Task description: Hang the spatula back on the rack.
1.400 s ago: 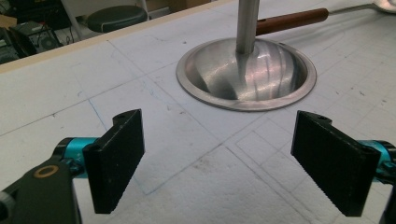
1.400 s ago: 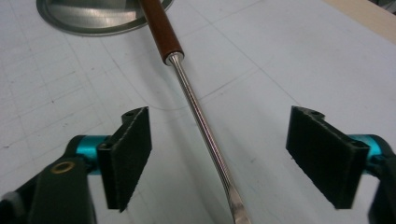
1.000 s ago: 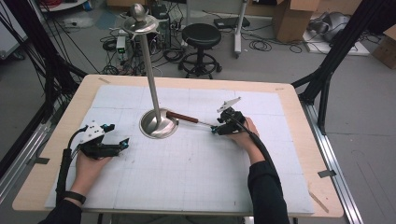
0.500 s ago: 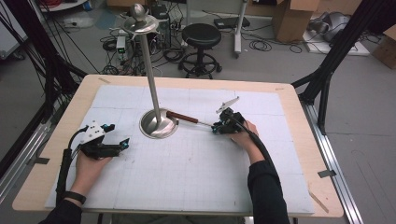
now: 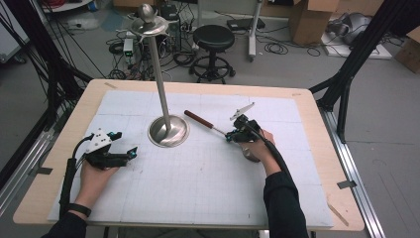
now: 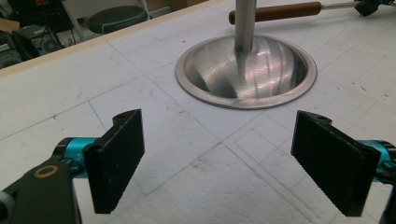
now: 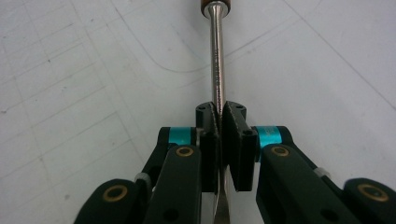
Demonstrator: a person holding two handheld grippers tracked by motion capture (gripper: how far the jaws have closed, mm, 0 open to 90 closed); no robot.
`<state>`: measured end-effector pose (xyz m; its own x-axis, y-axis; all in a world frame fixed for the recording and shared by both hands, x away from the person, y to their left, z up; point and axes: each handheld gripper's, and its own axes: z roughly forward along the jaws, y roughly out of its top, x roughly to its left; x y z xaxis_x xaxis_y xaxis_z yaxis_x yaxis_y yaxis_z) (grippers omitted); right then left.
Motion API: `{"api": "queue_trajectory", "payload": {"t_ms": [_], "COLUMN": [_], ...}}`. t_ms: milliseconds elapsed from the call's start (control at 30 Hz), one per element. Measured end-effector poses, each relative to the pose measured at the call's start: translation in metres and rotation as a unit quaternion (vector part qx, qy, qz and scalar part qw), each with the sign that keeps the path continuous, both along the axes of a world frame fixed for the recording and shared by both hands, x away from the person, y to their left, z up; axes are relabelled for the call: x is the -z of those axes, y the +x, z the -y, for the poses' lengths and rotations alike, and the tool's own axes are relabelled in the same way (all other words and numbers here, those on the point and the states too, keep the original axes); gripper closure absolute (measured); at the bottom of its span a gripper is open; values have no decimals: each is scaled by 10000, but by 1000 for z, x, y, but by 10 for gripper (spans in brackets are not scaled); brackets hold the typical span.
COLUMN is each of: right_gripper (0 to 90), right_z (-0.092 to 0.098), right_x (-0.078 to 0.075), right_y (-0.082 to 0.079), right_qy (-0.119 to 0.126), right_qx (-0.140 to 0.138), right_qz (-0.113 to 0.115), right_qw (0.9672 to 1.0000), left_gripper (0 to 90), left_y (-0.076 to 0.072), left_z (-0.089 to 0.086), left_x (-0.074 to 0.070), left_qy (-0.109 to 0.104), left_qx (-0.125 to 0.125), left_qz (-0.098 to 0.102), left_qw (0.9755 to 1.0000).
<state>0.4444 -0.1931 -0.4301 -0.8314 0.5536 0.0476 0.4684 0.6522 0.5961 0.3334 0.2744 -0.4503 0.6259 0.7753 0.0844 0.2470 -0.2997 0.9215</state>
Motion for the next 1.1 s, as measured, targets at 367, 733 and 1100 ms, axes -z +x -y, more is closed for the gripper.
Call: {"api": "queue_trajectory", "payload": {"t_ms": [367,733,1100], "right_gripper": [849,849,849], "right_z": [20,27,38], "right_x": [-23,-59,-92], "right_y": [-11,-33,-55], "right_qy": [645,1233,2307], "right_qx": [156,142,215], "right_qz": [217,929,1600], "right_qw": [9976,9879,9595], "left_gripper": [179,179,179], "left_y": [0,0,0], "left_z": [0,0,0], "left_x": [0,0,0], "left_qy": [0,12,12], "left_qx": [-7,-5,1], "left_qz": [-2,2,-3], "left_qw": [10000,10000,10000]}}
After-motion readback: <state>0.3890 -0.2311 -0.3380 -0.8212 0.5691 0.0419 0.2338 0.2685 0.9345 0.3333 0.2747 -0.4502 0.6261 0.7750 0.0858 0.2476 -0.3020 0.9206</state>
